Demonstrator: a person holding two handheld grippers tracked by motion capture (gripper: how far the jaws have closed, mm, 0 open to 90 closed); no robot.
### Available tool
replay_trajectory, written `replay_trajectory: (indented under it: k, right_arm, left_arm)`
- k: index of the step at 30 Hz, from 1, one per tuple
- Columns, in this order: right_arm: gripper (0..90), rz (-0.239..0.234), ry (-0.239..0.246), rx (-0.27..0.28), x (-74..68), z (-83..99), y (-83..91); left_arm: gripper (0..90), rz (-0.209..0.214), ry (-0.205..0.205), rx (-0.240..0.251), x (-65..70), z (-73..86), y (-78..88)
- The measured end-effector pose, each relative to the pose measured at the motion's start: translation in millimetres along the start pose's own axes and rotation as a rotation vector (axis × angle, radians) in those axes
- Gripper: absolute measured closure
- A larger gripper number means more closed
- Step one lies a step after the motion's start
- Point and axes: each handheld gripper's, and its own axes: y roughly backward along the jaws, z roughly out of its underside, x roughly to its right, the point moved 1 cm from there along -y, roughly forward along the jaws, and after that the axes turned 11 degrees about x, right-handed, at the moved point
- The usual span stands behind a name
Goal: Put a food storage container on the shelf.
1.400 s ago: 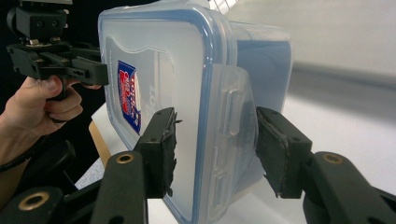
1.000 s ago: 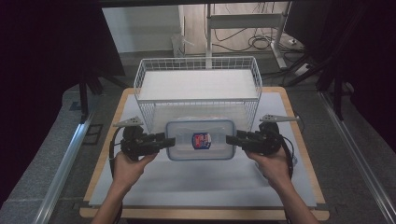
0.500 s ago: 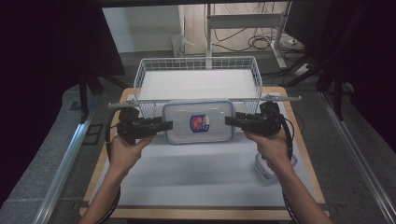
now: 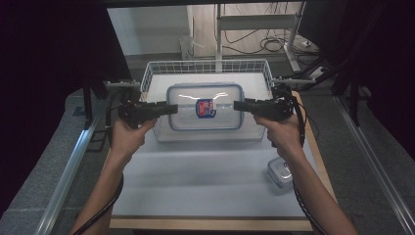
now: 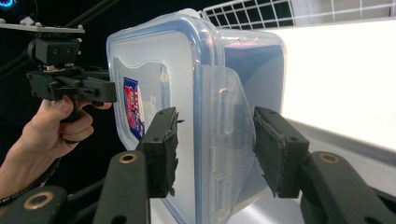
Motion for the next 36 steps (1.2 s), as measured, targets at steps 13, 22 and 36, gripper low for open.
replay_trajectory:
  k: [13,22,36]
  right_arm:
    - [51.6,0.012,-0.019,0.022,14.0,-30.9,-14.4]
    - [51.5,0.016,-0.029,0.031,26.3,-43.5,-27.8]
    - [51.5,0.047,-0.062,0.034,44.5,-55.7,-41.7]
  left_arm:
    - [51.7,-0.009,0.020,0.005,-14.2,-36.6,-16.3]
    - [51.4,-0.022,0.036,0.024,-28.4,-48.0,-25.2]
    - [51.3,-0.013,0.106,0.048,-50.3,-48.4,-43.3]
